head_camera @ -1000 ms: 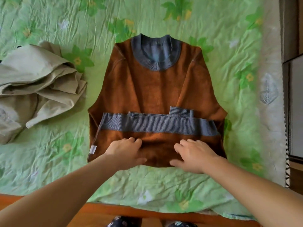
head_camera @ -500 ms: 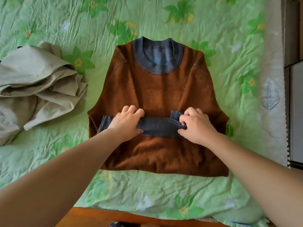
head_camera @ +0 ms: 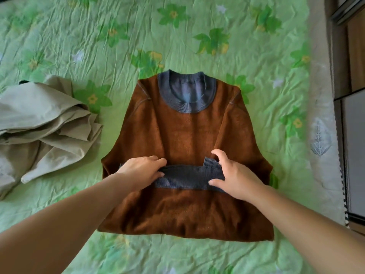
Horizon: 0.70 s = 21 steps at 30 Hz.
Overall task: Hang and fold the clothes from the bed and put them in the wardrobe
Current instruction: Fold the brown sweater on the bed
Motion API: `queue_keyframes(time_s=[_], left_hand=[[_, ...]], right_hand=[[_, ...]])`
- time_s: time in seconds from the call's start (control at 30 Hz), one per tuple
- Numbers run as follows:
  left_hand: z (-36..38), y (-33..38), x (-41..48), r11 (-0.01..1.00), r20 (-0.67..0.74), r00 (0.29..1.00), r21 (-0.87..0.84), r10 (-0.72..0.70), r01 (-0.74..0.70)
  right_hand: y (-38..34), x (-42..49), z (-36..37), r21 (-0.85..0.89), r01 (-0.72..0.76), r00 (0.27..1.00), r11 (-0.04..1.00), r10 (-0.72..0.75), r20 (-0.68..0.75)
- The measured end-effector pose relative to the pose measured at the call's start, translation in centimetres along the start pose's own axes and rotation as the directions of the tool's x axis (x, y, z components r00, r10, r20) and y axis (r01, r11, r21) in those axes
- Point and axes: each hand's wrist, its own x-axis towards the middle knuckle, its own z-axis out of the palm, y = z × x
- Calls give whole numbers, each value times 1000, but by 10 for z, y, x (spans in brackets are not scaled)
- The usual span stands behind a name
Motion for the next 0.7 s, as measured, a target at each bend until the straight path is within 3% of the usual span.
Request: queue_keyframes(time_s=[0.07, 0.13, 0.2, 0.27, 0.33, 0.47, 0.6, 0.7], left_hand=[[0, -3, -2, 999, 43, 999, -25, -20, 21], [0, -6, -2, 1000, 68, 998, -30, -1, 3], [-3, -9, -1, 999, 29, 999, -6, 32, -32], [-10, -15, 0, 998, -94, 994, 43, 56, -53], [-26, -27, 3, 995, -200, 977, 79, 70, -55], [-76, -47, 20, 996, -348, 935, 76, 70, -46], [-137, -66, 62, 977, -453, 886, 212, 103, -5], [-181, -79, 93, 961, -538, 840, 264, 78, 80]], right_hand=[[7, 0, 6, 36, -132, 991, 991, 132, 4], [13, 3, 10, -37, -161, 987, 986, 159, -30], [14, 5, 9, -162, -31, 994, 986, 12, -112], [16, 12, -2, -317, 128, 958, 940, -200, -206], [14, 25, -24, -418, 189, 920, 889, -309, -241], [11, 66, -78, -473, 149, 897, 868, -320, -304], [7, 114, -132, -552, 156, 871, 819, -377, -314], [3, 151, -167, -578, 24, 865, 816, -307, -397]])
